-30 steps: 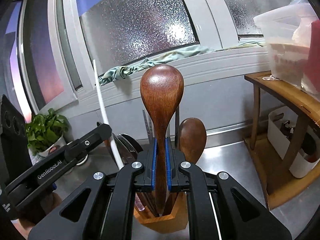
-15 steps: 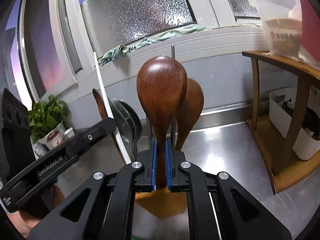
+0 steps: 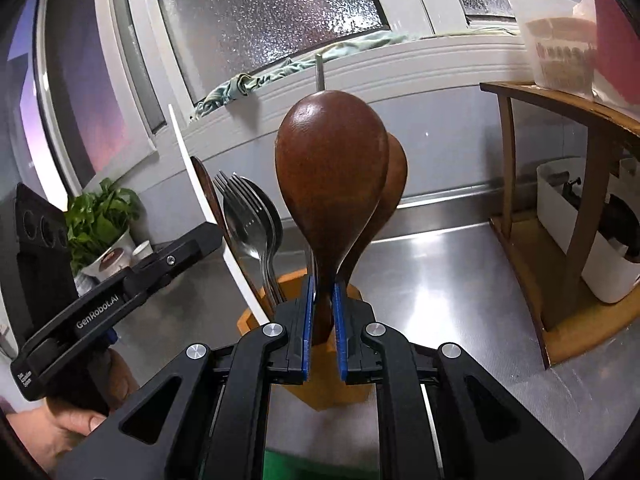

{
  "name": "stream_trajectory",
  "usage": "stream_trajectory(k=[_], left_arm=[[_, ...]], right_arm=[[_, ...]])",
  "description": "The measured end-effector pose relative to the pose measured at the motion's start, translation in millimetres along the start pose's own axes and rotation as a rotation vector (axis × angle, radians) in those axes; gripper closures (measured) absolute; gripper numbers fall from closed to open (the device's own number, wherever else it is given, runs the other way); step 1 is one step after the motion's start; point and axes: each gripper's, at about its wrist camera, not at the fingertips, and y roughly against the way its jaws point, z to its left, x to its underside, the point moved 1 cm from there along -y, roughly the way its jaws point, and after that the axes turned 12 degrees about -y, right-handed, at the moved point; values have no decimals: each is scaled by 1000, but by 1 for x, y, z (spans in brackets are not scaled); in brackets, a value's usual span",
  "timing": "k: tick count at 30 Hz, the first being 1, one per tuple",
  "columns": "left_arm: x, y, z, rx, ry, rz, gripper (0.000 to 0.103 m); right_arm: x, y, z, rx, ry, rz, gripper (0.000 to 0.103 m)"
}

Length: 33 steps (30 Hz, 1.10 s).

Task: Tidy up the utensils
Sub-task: 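Open both tools and pull them back over the empty green tray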

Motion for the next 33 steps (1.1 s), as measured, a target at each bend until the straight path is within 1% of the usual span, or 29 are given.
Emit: stream_trajectory(k=[1, 3, 5, 7, 9, 11, 13, 16, 18, 20, 21, 22, 23, 25, 26, 27, 28, 29, 31, 33], left_arm=[[2, 0, -1, -2, -5, 7, 95], [6, 1, -1, 1, -4, 21, 90], [8, 2, -2, -4, -5, 30, 80], [10, 4, -3, -9, -6, 38, 79], [12, 6, -2, -10, -5, 50, 79], [16, 9, -1, -14, -4, 64, 77], [18, 12, 0, -23, -1, 74, 72], [25, 20, 4, -42, 16, 91, 66], [29, 29, 8, -58, 33, 101, 61], [32, 39, 11, -72, 47, 110, 51], [34, 44, 12, -78, 57, 114, 48], [35, 49, 13, -82, 64, 118, 40], [36, 55, 13, -87, 71, 129, 30], [38, 64, 11, -96, 72, 142, 20], [40, 70, 9, -101, 70, 150, 14], [40, 73, 8, -105, 69, 160, 11], [41, 77, 5, -112, 66, 172, 8], [42, 81, 3, -116, 66, 185, 8], [43, 85, -1, -116, 72, 209, 8], [43, 91, -6, -119, 83, 234, 8]], right_arm=[[0, 0, 0, 2, 1, 2, 91], [0, 1, 1, 6, 2, 7, 91], [1, 1, 1, 10, 8, 18, 91], [4, 1, 1, 18, 16, 31, 90], [7, 1, 0, 26, 16, 44, 87], [11, 3, -2, 30, 8, 53, 76], [14, 6, -4, 40, 3, 54, 73], [17, 12, -7, 58, 2, 62, 72], [18, 18, -10, 73, 2, 63, 68], [19, 27, -13, 88, -5, 58, 48], [18, 30, -15, 93, -8, 56, 46], [18, 36, -17, 102, -12, 58, 42], [19, 39, -19, 109, -15, 61, 35], [21, 48, -24, 127, -23, 69, 26], [22, 53, -26, 127, -25, 76, 24], [24, 56, -27, 128, -26, 82, 23], [26, 60, -28, 128, -27, 90, 17], [27, 64, -28, 128, -29, 100, 8], [31, 73, -29, 119, -31, 120, 4], [34, 80, -29, 122, -29, 150, 4]])
